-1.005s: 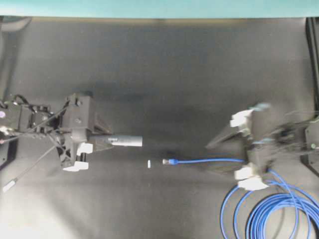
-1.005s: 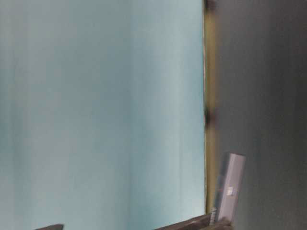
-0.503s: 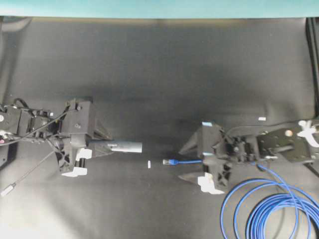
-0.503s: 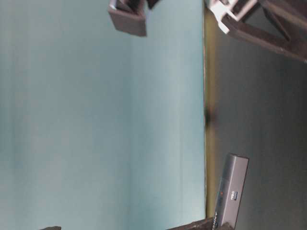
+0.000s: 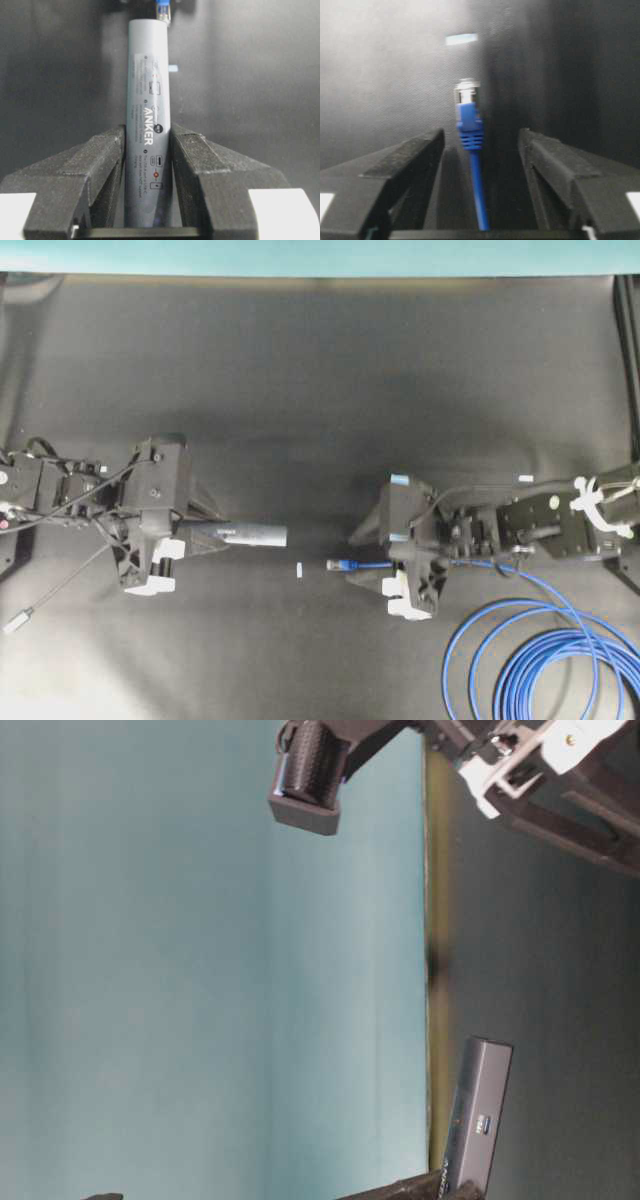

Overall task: Insert the LAN cable into the hub.
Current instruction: 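Grasp the blue LAN cable near its plug with the right gripper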

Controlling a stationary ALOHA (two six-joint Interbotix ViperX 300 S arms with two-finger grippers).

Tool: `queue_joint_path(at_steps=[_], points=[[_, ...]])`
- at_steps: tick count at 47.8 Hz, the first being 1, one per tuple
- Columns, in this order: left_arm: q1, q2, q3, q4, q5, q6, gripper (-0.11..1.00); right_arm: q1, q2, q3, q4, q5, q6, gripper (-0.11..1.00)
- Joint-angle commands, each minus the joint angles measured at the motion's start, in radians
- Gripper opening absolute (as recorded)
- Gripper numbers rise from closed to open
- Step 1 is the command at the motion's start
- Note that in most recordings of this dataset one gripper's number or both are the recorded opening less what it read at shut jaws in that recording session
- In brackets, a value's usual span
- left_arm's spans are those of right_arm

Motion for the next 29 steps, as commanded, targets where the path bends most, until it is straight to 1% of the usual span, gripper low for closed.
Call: queue_joint_path(at_steps=[1, 6, 13, 18, 29], points=[[-0.003, -0.008, -0.014, 0.003, -0.011, -0.002, 0.28, 0.011, 0.017, -0.015, 0.000, -0.009, -0.002, 0.55], [-0.003, -0.008, -0.014, 0.003, -0.011, -0.002, 0.28, 0.017, 0.026, -0.023, 0.000, -0.008, -0.005, 0.45], [-0.003, -0.008, -0.014, 0.003, -0.003, -0.002, 0.28, 0.017, 0.018, -0.017, 0.000, -0.009, 0.003, 0.13], [-0.006, -0.008, -0.017, 0.003, 0.006, -0.002, 0.28, 0.012, 0.003, -0.014, 0.002, 0.000, 0.008, 0.13], [-0.011, 0.009, -0.049, 0.003, 0.061, 0.000, 0.28, -0.028, -0.091, -0.034, 0.002, 0.054, 0.009, 0.12]])
